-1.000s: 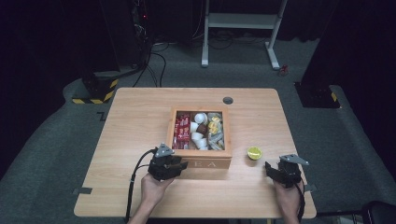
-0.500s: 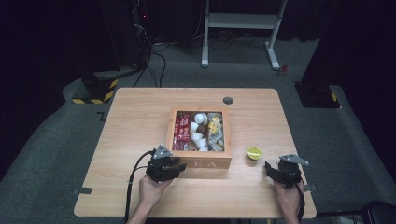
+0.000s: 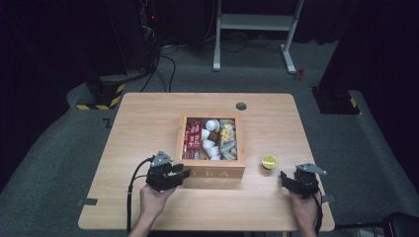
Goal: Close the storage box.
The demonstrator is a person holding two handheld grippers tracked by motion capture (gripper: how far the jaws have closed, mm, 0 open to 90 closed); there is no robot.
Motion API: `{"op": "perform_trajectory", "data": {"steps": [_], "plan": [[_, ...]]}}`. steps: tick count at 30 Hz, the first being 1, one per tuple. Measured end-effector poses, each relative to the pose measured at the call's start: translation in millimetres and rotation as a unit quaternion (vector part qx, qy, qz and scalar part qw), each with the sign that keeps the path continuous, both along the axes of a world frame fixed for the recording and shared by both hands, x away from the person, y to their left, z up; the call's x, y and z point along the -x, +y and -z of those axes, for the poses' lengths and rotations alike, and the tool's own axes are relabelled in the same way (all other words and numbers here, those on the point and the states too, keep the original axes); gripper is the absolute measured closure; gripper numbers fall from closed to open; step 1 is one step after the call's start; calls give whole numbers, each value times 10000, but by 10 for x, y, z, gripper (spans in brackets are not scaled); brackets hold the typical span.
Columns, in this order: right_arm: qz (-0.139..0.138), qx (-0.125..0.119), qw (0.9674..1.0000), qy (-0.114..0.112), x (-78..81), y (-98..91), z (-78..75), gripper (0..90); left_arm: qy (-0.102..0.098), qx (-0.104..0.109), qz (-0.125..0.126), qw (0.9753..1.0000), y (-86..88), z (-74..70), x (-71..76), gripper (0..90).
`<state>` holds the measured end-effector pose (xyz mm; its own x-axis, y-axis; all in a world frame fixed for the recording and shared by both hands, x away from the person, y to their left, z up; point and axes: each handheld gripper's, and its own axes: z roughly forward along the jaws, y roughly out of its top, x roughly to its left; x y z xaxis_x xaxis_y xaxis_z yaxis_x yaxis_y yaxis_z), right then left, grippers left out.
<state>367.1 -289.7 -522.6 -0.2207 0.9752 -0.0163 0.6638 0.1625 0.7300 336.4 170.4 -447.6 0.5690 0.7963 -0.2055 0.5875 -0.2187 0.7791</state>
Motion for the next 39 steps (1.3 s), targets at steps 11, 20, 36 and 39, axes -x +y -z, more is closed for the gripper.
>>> {"op": "perform_trajectory", "data": {"steps": [11,20,36,39], "plan": [[1,0,10000,1,0,0,0,348,-124,40,-213,9997,166,-108,-36,582],[1,0,10000,1,0,0,0,348,-201,86,-401,9990,316,-167,-59,580],[8,-7,10000,3,0,1,0,348,-249,104,-789,9965,587,-208,-37,575],[5,-10,10000,4,-2,1,0,348,-276,98,-860,9959,640,-221,-29,575]]}}
